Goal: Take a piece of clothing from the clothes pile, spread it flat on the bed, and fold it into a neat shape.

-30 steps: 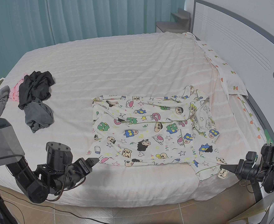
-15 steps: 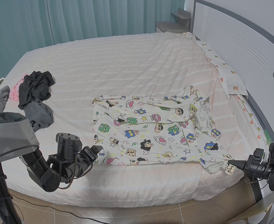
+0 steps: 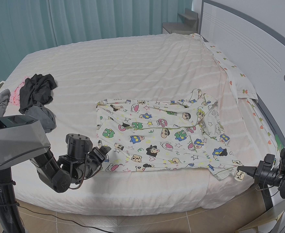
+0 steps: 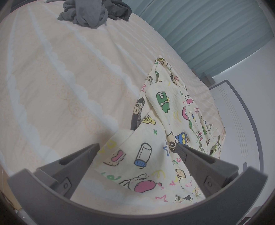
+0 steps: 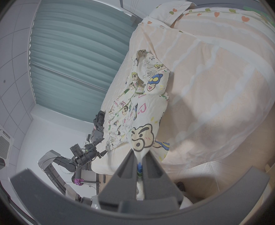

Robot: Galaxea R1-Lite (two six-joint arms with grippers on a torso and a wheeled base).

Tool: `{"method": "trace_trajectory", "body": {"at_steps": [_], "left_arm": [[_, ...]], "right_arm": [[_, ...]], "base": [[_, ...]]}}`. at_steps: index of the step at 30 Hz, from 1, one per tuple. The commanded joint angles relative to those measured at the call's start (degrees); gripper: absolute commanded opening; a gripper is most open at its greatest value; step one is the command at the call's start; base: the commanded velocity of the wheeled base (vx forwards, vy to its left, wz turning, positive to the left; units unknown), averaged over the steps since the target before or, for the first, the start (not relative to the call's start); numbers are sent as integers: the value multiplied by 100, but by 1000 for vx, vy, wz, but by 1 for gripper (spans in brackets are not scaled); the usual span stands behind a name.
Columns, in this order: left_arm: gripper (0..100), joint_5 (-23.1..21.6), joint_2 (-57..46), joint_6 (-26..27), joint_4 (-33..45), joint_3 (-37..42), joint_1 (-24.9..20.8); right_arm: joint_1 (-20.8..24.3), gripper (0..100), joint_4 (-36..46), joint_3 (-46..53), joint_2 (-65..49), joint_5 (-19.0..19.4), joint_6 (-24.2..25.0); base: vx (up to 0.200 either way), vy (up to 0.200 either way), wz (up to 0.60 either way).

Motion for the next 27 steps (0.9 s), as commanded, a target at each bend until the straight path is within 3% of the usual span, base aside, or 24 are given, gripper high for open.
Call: {"method": "trace_trajectory", "body": {"at_steps": [1,2,3,7,11,21,27], "left_arm": [[100,4,342,9,-2,-184,-38],[100,13,395,9,-2,-202,-38],[0,48,430,9,-2,-210,-38],[0,356,386,9,-2,-184,-38],[0,382,236,9,7,-96,-11],[0,356,-845,1,-64,1064,-73],[0,356,-1187,124,-55,1574,-82]], "right_arm": [[1,0,-61,101,-3,-6,-1],[1,0,-61,101,-3,3,-1],[1,0,-61,101,-3,-6,-1],[1,0,-69,101,-3,3,-10],[9,0,-69,101,-12,3,-19],[27,0,-17,101,-65,-111,-89],[53,0,221,101,-74,-542,-230]], "base": [[0,0,0],[0,0,0],[0,0,0],[0,0,0],[0,0,0],[0,0,0],[0,0,0]]}}
